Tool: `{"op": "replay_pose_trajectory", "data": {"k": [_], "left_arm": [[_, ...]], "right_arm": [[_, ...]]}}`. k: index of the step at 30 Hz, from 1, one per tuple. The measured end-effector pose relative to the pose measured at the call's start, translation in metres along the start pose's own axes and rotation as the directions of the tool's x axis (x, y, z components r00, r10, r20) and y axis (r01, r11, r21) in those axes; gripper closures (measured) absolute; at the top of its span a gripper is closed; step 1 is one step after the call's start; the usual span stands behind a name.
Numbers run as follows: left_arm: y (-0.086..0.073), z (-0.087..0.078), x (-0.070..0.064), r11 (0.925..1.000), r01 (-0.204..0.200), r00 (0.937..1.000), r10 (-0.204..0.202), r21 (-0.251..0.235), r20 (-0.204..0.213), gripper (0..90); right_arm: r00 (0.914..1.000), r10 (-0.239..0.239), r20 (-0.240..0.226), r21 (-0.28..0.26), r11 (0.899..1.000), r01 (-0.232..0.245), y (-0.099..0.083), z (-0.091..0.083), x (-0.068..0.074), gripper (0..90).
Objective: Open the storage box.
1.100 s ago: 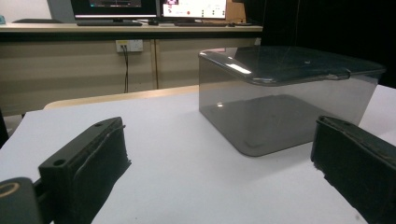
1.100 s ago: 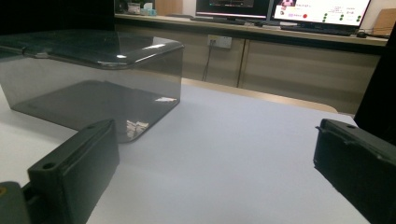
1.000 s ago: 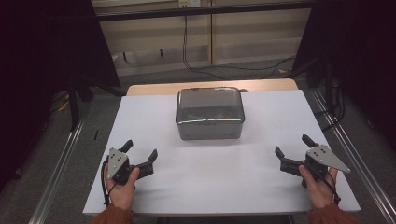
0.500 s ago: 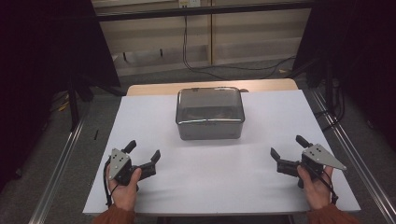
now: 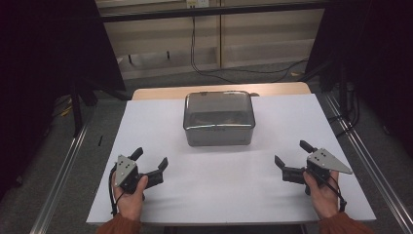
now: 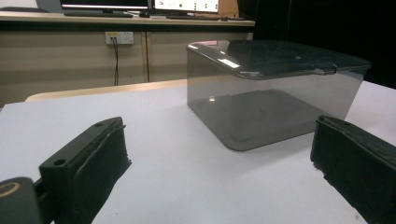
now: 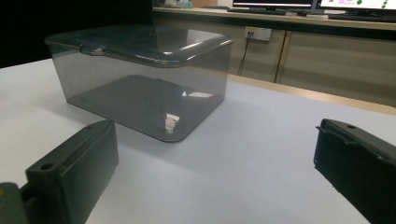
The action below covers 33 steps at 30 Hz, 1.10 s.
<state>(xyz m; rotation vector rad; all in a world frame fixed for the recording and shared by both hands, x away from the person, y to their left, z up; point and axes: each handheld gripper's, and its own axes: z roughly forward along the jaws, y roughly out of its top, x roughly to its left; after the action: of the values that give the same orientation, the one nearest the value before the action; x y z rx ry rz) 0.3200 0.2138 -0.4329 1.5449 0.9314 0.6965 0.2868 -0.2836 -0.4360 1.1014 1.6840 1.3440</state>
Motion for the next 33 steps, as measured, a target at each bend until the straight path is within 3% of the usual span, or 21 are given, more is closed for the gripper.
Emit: {"op": "replay_pose_trajectory", "data": {"k": [6, 12, 20, 24, 33], "left_arm": [[0.001, 0.000, 0.000, 0.9999, 0.011, 0.9999, -0.011, -0.011, -0.002, 3.6], [0.000, 0.000, -0.002, 0.9999, -0.010, 0.9999, 0.010, -0.004, -0.004, 3.6], [0.000, 0.002, -0.004, 1.0000, 0.003, 0.9996, -0.003, 0.004, 0.029, 3.6], [-0.002, 0.004, -0.005, 0.9997, -0.002, 0.9993, 0.001, 0.026, 0.036, 3.6], [-0.002, 0.005, -0.005, 0.9997, -0.008, 0.9994, 0.007, 0.025, 0.034, 3.6]], "right_arm": [[0.9998, -0.004, -0.017, -0.011, 1.000, 0.004, 0.002, 0.006, 0.005, 0.0], [0.9985, -0.008, -0.055, 0.005, 1.000, 0.008, 0.002, 0.011, 0.012, 0.0], [0.9960, -0.017, -0.087, -0.002, 1.000, 0.017, 0.004, 0.024, 0.024, 0.0], [0.9913, -0.014, -0.131, 0.011, 1.000, 0.015, 0.005, 0.031, 0.029, 0.0], [0.9858, -0.009, -0.167, 0.009, 1.000, 0.011, 0.013, 0.043, 0.041, 0.3]]}}
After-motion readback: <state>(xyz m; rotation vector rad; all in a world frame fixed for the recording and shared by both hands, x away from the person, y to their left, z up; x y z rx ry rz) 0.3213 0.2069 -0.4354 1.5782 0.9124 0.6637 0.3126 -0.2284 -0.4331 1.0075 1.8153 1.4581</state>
